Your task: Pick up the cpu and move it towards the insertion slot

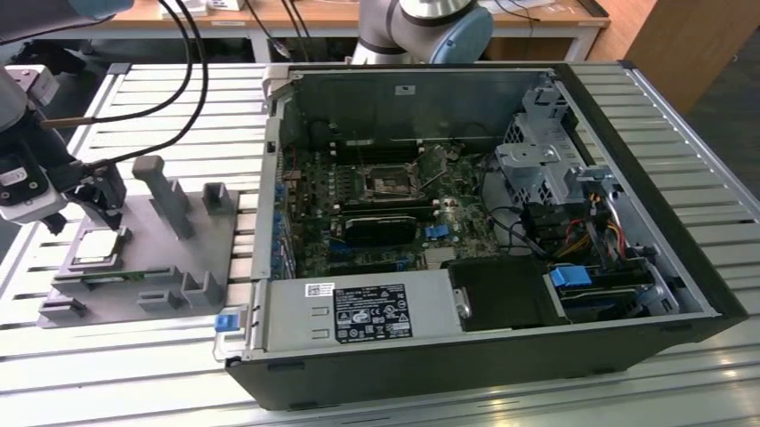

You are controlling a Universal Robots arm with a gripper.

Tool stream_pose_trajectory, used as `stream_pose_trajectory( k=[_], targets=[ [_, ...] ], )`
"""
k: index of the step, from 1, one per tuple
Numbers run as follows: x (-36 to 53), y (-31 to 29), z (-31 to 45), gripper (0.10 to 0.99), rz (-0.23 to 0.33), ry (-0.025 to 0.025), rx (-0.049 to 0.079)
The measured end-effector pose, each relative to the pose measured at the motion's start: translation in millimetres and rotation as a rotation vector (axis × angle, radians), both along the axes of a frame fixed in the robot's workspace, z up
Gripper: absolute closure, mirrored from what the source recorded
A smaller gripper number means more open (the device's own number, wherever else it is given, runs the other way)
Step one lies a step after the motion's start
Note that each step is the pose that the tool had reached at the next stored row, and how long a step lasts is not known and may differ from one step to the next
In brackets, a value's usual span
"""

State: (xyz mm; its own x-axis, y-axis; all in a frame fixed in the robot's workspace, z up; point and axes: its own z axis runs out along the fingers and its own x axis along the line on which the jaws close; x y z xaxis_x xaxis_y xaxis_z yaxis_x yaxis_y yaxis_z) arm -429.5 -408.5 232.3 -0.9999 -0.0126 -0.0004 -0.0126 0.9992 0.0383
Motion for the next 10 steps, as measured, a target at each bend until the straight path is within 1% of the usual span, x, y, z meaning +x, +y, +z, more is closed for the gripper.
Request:
stream_pose_trajectory(
  k=[3, 10],
  targets=[
    [-0.7, 0.0, -1.1, 0.380, -0.002, -0.0001, 0.000],
    [-1.0, 0.0, -5.1, 0.380, -0.026, 0.0001, 0.000]
  ],
)
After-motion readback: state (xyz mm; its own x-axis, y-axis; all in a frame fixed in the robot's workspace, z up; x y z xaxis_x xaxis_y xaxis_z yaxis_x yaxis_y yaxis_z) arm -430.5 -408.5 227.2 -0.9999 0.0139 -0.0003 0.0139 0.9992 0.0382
